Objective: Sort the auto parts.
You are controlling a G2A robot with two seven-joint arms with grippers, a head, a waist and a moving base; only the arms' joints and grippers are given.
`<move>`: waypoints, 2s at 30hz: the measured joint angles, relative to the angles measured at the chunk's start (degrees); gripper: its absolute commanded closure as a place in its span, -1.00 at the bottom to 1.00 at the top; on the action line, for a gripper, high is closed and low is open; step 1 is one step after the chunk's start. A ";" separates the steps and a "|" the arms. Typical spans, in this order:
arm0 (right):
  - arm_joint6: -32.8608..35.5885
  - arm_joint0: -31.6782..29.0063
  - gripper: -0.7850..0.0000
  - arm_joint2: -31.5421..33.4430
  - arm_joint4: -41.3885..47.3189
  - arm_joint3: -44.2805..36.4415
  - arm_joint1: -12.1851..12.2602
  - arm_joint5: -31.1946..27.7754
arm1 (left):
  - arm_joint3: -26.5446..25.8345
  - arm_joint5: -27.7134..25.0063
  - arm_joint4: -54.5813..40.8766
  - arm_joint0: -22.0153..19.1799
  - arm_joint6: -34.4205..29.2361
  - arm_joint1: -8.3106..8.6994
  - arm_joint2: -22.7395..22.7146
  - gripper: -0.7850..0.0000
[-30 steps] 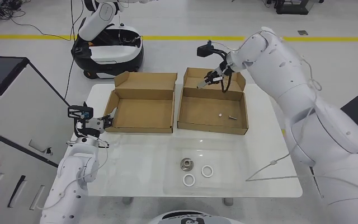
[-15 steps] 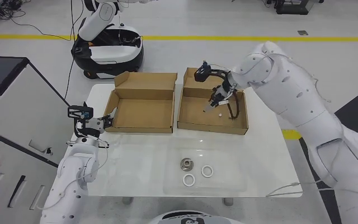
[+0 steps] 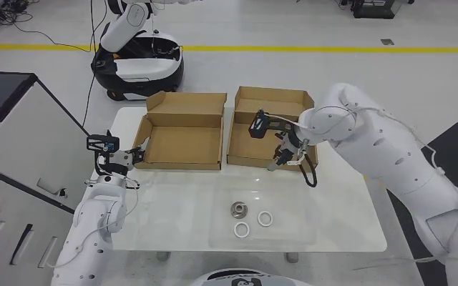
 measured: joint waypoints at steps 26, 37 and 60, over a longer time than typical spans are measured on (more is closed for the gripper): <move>-2.21 -0.28 -1.00 0.93 2.13 -2.05 1.63 2.00 | 0.00 0.00 0.00 0.00 0.00 0.00 0.00 -1.00; -4.12 -5.07 -1.00 9.55 9.68 0.52 4.25 2.59 | 0.00 0.00 0.00 0.00 0.00 0.00 0.00 -1.00; 0.01 -15.70 -1.00 21.88 33.99 4.47 7.94 -0.09 | 0.00 0.00 0.00 0.00 0.00 0.00 0.00 -1.00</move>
